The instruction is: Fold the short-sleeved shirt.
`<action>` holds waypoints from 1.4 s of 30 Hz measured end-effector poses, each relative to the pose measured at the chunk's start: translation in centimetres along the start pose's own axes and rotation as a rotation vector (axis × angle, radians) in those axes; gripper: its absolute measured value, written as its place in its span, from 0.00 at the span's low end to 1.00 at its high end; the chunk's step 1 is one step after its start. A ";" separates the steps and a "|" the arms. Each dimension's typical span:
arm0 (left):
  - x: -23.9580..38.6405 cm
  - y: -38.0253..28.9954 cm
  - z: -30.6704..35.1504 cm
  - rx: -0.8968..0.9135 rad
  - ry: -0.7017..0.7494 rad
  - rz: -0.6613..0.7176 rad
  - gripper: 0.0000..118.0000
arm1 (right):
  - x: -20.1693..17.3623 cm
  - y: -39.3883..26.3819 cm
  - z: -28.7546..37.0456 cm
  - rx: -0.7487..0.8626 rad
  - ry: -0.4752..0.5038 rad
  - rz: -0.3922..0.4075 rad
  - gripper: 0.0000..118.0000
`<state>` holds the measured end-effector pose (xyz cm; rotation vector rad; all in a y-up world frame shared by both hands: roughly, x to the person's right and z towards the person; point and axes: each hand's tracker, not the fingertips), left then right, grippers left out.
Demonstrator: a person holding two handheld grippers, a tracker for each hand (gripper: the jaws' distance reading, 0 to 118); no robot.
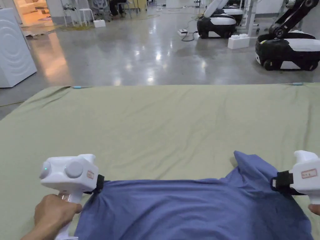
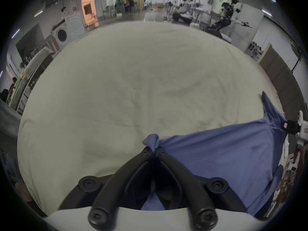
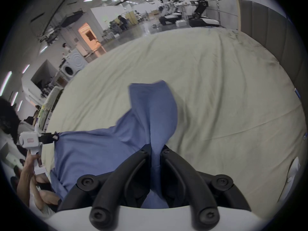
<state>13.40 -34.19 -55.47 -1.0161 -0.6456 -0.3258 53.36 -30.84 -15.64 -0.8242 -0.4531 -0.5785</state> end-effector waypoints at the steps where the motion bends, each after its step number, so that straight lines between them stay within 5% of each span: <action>1: 0.3 -0.1 0.8 -0.004 -0.078 0.017 0.00 | -0.4 -0.3 1.0 0.011 0.020 0.015 0.09; 8: -1.4 -5.1 10.3 0.138 -0.299 0.077 0.00 | -0.6 -4.6 11.2 0.117 0.177 0.107 0.09; 14: -6.2 -13.6 15.9 0.145 -0.462 0.176 0.00 | 2.7 -12.3 16.7 0.058 0.249 0.046 0.09; 27: -9.2 -24.7 12.9 0.027 -0.551 0.302 0.00 | 6.9 -22.5 12.7 -0.095 0.180 -0.146 0.09; 37: -9.1 -23.6 17.4 0.061 -0.545 0.231 0.00 | 5.0 -22.0 17.4 -0.069 0.193 -0.066 0.09; 42: -9.4 -25.0 14.2 -0.033 -0.545 0.313 0.00 | 6.2 -24.0 14.3 -0.119 0.158 -0.107 0.09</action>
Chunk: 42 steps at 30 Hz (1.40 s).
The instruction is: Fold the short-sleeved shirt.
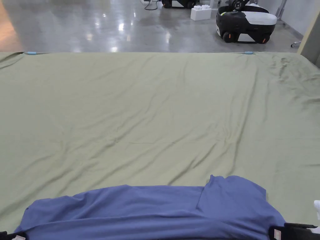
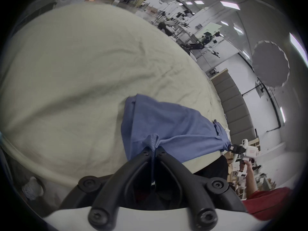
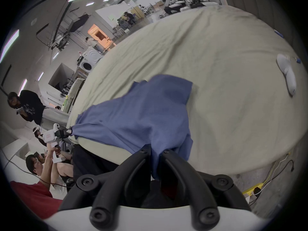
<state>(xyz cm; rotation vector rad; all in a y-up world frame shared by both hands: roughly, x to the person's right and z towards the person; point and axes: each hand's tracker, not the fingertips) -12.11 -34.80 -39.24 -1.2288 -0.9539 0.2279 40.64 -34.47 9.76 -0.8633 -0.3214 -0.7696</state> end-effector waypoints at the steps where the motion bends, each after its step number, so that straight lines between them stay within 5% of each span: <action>1: -0.6 -0.1 -0.6 -0.022 0.006 0.027 0.01 | 0.2 -0.2 -0.4 -0.009 -0.018 0.001 0.09; 2: -1.2 -0.2 -1.0 -0.038 -0.016 0.068 0.05 | 0.2 -0.3 -0.6 -0.013 -0.040 0.004 0.09; 4: -2.2 -0.2 -1.1 -0.050 -0.131 0.174 0.39 | 0.1 -0.3 0.0 -0.009 -0.081 -0.019 0.22; 5: -2.1 -0.2 -0.6 -0.019 -0.188 0.213 0.60 | -0.3 -0.3 0.7 -0.008 -0.140 -0.026 0.49; 6: -1.7 -0.1 0.4 0.039 -0.158 0.183 0.71 | -0.9 -0.5 1.8 0.030 -0.201 -0.003 0.66; 10: 5.1 -0.7 5.9 0.263 0.190 -0.244 0.72 | -6.1 -2.4 8.9 0.460 -0.334 0.174 0.69; 12: 8.4 -1.8 7.9 0.404 0.255 -0.346 0.72 | -8.9 -4.0 11.4 0.696 -0.256 0.207 0.69; 14: 10.3 -3.1 8.8 0.457 0.230 -0.353 0.71 | -11.0 -5.2 12.3 0.809 -0.197 0.237 0.61; 15: 10.5 -3.6 8.9 0.484 0.194 -0.350 0.62 | -12.1 -5.7 12.3 0.843 -0.199 0.223 0.33; 16: 11.0 -4.3 9.1 0.526 0.160 -0.337 0.37 | -13.1 -5.9 12.0 0.864 -0.185 0.234 0.03; 17: 11.4 -4.9 9.2 0.558 0.135 -0.346 0.00 | -13.9 -5.9 11.4 0.856 -0.202 0.243 0.03; 19: 12.0 -5.8 9.2 0.645 0.303 -0.388 0.00 | -14.3 -5.8 10.7 0.787 -0.135 0.280 0.03; 21: 12.7 -5.8 9.2 0.565 0.307 -0.454 0.00 | -15.0 -5.9 9.8 0.797 -0.233 0.289 0.03; 25: 11.6 -5.2 9.9 0.588 0.258 -0.439 0.00 | -13.8 -5.9 9.2 0.756 -0.171 0.304 0.03; 26: 11.2 -4.8 9.9 0.587 0.226 -0.407 0.08 | -13.7 -5.8 9.2 0.750 -0.154 0.307 0.03; 28: 8.7 -2.7 9.3 0.500 0.059 -0.241 0.46 | -13.7 -5.5 9.2 0.742 -0.098 0.291 0.03; 29: 6.6 -1.0 8.8 0.439 -0.021 -0.143 0.46 | -13.6 -5.4 9.1 0.733 -0.059 0.289 0.03; 30: 4.0 0.6 7.5 0.309 -0.115 -0.001 0.87 | -13.5 -5.3 9.0 0.725 -0.046 0.286 0.03; 31: 2.2 1.3 5.9 0.246 -0.205 0.101 0.99 | -13.6 -5.2 8.9 0.721 -0.062 0.289 0.03; 34: -4.1 2.4 1.9 0.094 -0.299 0.355 0.99 | -13.7 -5.1 8.6 0.683 -0.044 0.298 0.03; 37: -6.7 2.1 -0.9 0.025 -0.089 0.343 0.98 | -14.1 -5.5 8.6 0.665 -0.012 0.294 0.03; 39: -8.5 2.6 -1.5 0.068 -0.268 0.308 0.98 | -14.3 -5.7 8.5 0.656 -0.025 0.307 0.03; 42: -8.6 2.3 -2.8 0.032 -0.350 0.393 0.98 | -14.7 -5.9 8.3 0.636 -0.036 0.312 0.03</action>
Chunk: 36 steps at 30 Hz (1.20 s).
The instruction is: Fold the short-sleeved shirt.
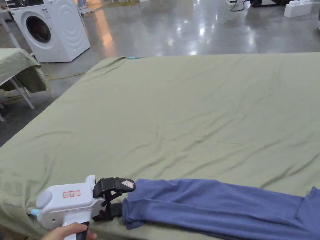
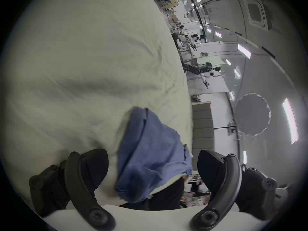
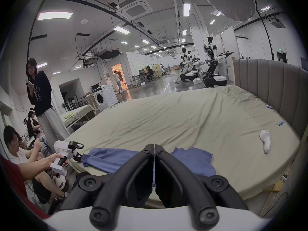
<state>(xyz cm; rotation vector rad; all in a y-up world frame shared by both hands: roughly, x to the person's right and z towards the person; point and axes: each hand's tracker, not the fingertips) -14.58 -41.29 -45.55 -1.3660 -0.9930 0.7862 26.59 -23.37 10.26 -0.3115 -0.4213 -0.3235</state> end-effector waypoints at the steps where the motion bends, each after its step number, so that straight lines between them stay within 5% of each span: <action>1: 0.1 -0.4 -0.6 -0.027 -0.018 0.004 0.98 | 0.0 -0.1 -0.2 -0.007 0.009 -0.006 0.03; 5: 0.4 -0.5 -2.7 -0.077 -0.071 -0.006 0.96 | -0.5 -0.2 -0.8 -0.029 0.003 0.002 0.03; 6: 0.7 -0.5 -3.1 -0.104 -0.054 0.007 0.85 | -0.6 -0.3 -0.9 -0.034 0.005 -0.004 0.03; 7: 1.1 -0.4 -3.4 -0.136 -0.023 0.005 0.53 | -0.5 -0.3 -0.9 -0.038 0.018 -0.017 0.03; 8: 1.4 -0.4 -3.8 -0.168 0.009 -0.018 0.07 | -0.6 -0.3 -0.9 -0.041 0.028 -0.024 0.03; 10: 2.3 -1.0 -4.6 -0.191 0.210 -0.130 0.07 | -0.7 -0.1 -0.8 -0.042 0.025 -0.022 0.03; 19: 13.1 -3.4 -7.6 -0.151 0.230 -0.344 0.07 | -0.9 0.5 -0.3 -0.040 0.006 -0.018 0.03; 25: 19.7 -10.0 -16.9 -0.286 0.418 -0.656 0.07 | -0.6 0.4 -0.2 -0.051 -0.001 -0.030 0.03; 29: 20.1 -12.3 -22.5 -0.330 0.546 -0.712 0.08 | -0.1 0.3 -0.1 -0.055 -0.007 -0.053 0.03; 30: 19.8 -12.7 -23.6 -0.355 0.585 -0.738 0.16 | 0.4 0.3 0.0 -0.056 -0.005 -0.065 0.03; 32: 19.1 -12.7 -24.9 -0.410 0.547 -0.717 0.56 | 0.6 0.4 0.0 -0.056 -0.007 -0.079 0.03; 33: 19.1 -12.2 -24.4 -0.395 0.450 -0.656 0.68 | 0.6 0.5 0.0 -0.057 -0.006 -0.080 0.03; 36: 20.4 -11.9 -22.2 -0.362 0.423 -0.615 0.71 | 1.0 0.5 0.1 -0.055 -0.011 -0.079 0.03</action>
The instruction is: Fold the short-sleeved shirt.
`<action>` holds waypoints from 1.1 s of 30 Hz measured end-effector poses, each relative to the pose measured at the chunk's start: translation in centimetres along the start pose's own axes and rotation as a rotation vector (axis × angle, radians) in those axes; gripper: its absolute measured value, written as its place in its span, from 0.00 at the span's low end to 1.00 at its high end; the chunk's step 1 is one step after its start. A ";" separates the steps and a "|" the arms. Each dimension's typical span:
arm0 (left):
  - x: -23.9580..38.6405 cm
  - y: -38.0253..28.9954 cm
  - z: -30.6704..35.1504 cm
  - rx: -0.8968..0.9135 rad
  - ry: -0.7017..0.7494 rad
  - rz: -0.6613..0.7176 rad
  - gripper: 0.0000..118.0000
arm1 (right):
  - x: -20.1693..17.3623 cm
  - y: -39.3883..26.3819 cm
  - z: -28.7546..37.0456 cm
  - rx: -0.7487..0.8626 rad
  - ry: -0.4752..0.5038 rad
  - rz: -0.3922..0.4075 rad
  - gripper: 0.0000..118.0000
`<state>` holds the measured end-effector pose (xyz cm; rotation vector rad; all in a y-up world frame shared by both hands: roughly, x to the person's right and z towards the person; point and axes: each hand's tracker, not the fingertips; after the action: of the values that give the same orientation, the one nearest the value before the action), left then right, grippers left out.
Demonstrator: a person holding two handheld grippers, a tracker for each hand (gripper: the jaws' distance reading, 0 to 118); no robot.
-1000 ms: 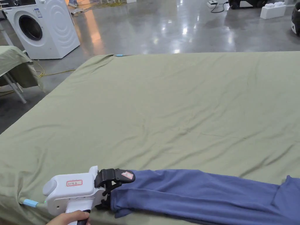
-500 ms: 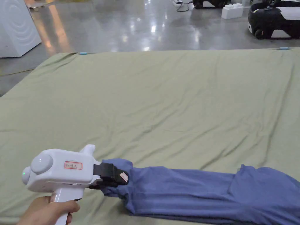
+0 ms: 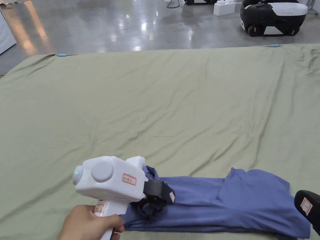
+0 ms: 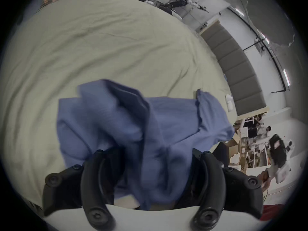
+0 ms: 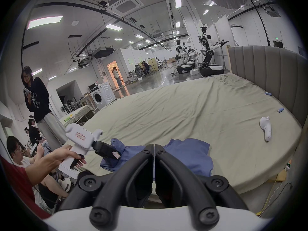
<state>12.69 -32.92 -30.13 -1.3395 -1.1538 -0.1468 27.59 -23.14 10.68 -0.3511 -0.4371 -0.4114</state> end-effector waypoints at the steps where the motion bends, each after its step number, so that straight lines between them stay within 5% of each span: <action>1: -0.3 -0.1 1.9 0.050 -0.009 -0.029 0.71 | 0.0 0.0 -0.1 -0.001 0.001 -0.002 0.03; 4: -1.9 -1.2 7.2 0.283 -0.020 -0.013 0.71 | 0.2 -0.1 -0.3 -0.010 0.004 -0.010 0.03; 5: -2.8 -1.7 8.8 0.372 -0.001 0.041 0.63 | 0.2 -0.2 -0.4 -0.014 0.006 -0.017 0.03; 6: -3.7 -2.9 10.1 0.495 0.025 0.098 0.39 | 0.2 -0.3 -0.5 -0.017 0.009 -0.024 0.03; 7: -4.3 -4.0 10.8 0.624 0.066 0.140 0.00 | 0.2 -0.4 -0.6 -0.019 0.013 -0.027 0.03; 10: -3.0 -5.1 8.9 0.602 0.323 -0.030 0.00 | 0.2 -0.6 -1.1 -0.031 0.017 -0.037 0.03; 18: 2.1 -5.0 -2.6 0.422 0.374 -0.281 0.00 | 0.4 -0.4 -0.6 -0.038 0.012 -0.050 0.03; 21: 2.9 -5.4 -7.0 0.314 0.354 -0.247 0.00 | 0.9 -0.4 -0.3 -0.041 0.008 -0.062 0.03; 24: 5.9 -7.3 -7.7 0.438 0.492 -0.355 0.00 | 1.1 -0.5 0.0 -0.042 -0.014 -0.050 0.03; 33: 10.1 -8.3 -8.6 0.397 0.284 -0.347 0.00 | 1.4 -0.7 -0.5 -0.053 -0.004 -0.070 0.03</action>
<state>16.83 -37.23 -15.63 -0.7369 -1.0941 -0.3304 28.60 -24.32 11.06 -0.3892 -0.4443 -0.4914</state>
